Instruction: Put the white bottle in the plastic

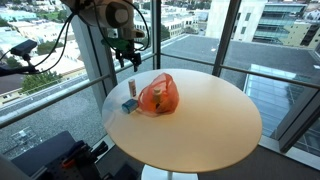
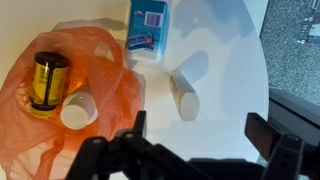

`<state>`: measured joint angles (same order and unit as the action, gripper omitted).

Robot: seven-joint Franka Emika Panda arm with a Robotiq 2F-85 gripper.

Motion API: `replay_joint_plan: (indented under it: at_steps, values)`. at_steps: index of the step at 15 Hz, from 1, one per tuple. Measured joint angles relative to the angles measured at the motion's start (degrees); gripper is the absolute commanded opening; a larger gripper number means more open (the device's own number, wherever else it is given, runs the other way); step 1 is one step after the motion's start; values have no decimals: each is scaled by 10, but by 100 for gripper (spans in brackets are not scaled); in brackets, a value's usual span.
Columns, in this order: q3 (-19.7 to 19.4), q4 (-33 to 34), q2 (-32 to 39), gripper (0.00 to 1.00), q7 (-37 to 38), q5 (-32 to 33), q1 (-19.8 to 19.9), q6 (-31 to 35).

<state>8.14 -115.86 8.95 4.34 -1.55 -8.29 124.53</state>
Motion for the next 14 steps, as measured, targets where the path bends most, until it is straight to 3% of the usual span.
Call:
replay_joint_plan:
  at_steps: [12,13,14]
  values:
    - [-1,34,112,100,1,41,-12,45]
    - [-1,37,118,82,2,45,-15,49]
    - [-2,40,123,74,2,48,-19,53]
